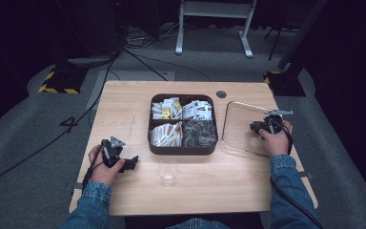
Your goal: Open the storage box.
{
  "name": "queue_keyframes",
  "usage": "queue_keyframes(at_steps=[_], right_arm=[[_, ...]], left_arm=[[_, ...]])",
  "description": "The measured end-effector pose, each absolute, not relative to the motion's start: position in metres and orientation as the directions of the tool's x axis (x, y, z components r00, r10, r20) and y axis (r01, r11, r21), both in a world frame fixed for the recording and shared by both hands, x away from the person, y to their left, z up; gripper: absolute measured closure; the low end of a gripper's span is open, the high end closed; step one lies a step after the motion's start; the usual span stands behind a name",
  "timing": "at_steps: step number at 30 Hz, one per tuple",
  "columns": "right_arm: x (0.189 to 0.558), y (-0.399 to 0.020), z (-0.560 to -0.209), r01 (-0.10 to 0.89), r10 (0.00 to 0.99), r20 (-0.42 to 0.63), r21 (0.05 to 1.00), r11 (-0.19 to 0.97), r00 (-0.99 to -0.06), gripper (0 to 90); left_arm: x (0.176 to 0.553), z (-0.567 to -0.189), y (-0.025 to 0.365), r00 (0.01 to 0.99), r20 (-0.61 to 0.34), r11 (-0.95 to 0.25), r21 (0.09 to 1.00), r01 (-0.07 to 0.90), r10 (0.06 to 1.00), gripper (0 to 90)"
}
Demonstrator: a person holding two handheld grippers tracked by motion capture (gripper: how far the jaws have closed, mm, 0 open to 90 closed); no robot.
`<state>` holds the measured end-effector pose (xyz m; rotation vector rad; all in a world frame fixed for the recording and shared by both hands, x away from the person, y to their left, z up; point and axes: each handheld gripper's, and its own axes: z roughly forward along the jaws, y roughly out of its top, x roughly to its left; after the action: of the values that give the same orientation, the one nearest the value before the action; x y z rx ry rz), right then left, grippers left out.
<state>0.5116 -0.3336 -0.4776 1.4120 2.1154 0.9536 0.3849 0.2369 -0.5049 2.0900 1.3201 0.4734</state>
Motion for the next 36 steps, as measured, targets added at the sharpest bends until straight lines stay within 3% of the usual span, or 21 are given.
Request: queue_keyframes(at_steps=[21,22,27,36], right_arm=[[0.513,-0.332,-0.489,0.645,0.922,0.028,0.723,0.248,-0.386,58.4],[0.513,-0.332,-0.489,0.646,0.924,0.050,0.730,0.225,-0.379,52.7],[0.513,-0.334,-0.485,0.648,0.931,0.108,0.745,0.156,-0.349,44.4],[0.500,-0.337,-0.469,0.591,0.942,0.107,0.799,0.109,-0.317,39.2]], left_arm=[[0.386,-0.505,0.237,0.439,-0.027,-0.313,0.663,0.680,0.898,0.4],[0.386,-0.505,0.237,0.439,-0.027,-0.313,0.663,0.680,0.898,0.4],[0.386,-0.505,0.237,0.439,-0.027,-0.313,0.663,0.680,0.898,0.4],[0.387,-0.505,0.237,0.436,-0.027,-0.309,0.665,0.680,0.900,0.5]])
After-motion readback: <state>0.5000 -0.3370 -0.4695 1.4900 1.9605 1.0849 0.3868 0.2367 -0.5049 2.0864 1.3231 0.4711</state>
